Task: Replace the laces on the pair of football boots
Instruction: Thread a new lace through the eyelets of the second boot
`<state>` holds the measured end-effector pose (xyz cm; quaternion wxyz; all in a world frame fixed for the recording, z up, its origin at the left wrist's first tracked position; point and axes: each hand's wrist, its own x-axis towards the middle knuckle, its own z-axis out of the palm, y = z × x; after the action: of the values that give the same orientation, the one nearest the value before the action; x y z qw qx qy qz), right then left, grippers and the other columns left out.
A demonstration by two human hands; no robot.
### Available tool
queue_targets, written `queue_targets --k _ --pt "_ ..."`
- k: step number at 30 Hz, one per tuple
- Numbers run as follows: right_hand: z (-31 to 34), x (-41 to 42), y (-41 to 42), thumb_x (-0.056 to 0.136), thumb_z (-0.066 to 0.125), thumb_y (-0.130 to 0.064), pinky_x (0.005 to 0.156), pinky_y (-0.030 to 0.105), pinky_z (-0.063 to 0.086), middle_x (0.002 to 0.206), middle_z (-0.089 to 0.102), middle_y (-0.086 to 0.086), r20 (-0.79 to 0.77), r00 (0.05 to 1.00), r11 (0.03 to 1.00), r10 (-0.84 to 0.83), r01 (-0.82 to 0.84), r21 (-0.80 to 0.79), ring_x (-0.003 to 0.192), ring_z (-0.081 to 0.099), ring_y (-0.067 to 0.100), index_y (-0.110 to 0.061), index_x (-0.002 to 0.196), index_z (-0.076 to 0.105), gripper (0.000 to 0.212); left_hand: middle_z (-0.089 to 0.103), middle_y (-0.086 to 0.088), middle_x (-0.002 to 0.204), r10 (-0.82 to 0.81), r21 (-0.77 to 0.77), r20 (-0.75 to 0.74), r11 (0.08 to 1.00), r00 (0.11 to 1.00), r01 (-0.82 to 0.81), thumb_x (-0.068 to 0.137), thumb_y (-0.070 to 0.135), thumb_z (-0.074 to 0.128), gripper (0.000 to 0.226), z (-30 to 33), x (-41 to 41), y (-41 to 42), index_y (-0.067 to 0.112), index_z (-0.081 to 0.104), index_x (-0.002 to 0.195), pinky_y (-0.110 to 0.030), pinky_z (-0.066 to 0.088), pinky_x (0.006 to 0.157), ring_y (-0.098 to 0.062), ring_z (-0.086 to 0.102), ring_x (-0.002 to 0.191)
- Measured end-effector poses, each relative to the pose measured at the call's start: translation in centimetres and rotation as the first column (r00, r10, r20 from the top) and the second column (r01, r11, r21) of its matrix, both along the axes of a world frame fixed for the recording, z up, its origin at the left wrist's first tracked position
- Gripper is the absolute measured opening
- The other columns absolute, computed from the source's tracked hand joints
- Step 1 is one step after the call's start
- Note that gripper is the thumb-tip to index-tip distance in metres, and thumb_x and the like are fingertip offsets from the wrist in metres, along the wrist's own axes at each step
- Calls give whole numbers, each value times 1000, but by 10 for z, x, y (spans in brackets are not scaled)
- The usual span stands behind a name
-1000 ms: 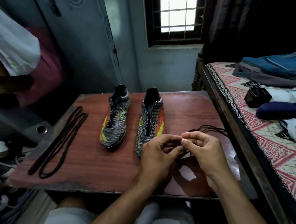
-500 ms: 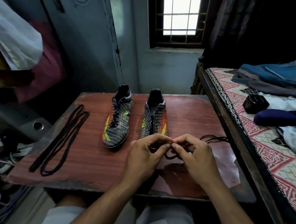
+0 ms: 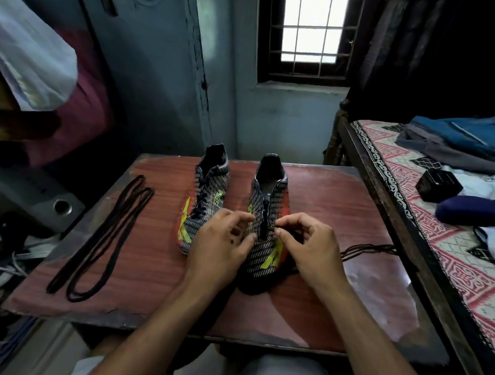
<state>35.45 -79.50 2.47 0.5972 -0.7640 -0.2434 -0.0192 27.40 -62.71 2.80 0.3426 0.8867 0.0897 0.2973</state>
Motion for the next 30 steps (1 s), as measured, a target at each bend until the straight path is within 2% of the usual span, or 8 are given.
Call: queue_targets --k 3,7,10,15,21,25,27,30 --pt "-12 1 -2 86 80 -10 86 41 61 88 77 -13 10 1000 1000 -19 19 -2 87 74 8 -30 90 75 20 59 14 106 -38 69 -145 996 989 48 90 39 75 26 -5 -2 2 32 74 115 -31 54 84 -5 61 90" --pt "-16 3 -1 85 80 -11 80 38 61 85 76 -11 18 999 1000 -29 28 7 80 72 10 -30 89 75 20 51 14 106 -69 125 -120 989 990 84 92 45 67 32 -11 -5 -3 41 68 123 -30 53 77 -5 56 89" --pt "-17 2 -1 84 79 -10 72 31 58 79 74 -12 18 999 999 -43 43 -2 71 67 5 -31 87 75 21 47 13 105 -49 98 -127 993 991 61 87 57 53 41 -14 -4 -8 42 68 121 -32 54 75 -5 54 86" --pt "-18 6 -2 86 78 -12 80 37 61 86 77 -12 8 999 999 -41 41 -9 82 73 7 -29 93 77 18 42 11 104 -45 27 -86 998 995 48 84 56 52 39 -21 0 -11 38 71 114 -31 51 79 -7 52 92" --pt "-15 6 -2 87 79 -10 87 36 61 91 77 -13 4 1000 1000 -9 9 -3 89 74 5 -27 96 76 20 45 9 104 -144 -25 -70 989 987 143 87 50 60 36 -23 2 -5 32 74 116 -9 40 86 0 52 100" --pt "-13 6 -5 84 82 -6 88 36 61 89 77 -10 5 1000 1000 26 -26 -5 88 74 7 -25 95 75 23 45 15 101 -158 -3 -44 987 986 158 90 39 64 32 -24 2 -4 28 74 118 -5 37 85 0 53 98" --pt "-14 5 -4 85 80 -5 85 34 61 90 76 -11 43 999 1000 7 -6 -24 87 73 6 -27 97 73 26 45 15 101 -162 0 -30 987 986 162 91 38 64 32 -24 2 -4 26 74 119 -4 36 85 1 53 99" --pt "-16 1 -2 86 77 -3 78 23 57 88 72 -11 170 985 995 -19 35 -93 83 69 7 -26 103 70 29 47 11 102 -168 2 -28 986 985 168 91 39 64 33 -24 1 -4 26 74 120 -5 37 86 1 53 100"
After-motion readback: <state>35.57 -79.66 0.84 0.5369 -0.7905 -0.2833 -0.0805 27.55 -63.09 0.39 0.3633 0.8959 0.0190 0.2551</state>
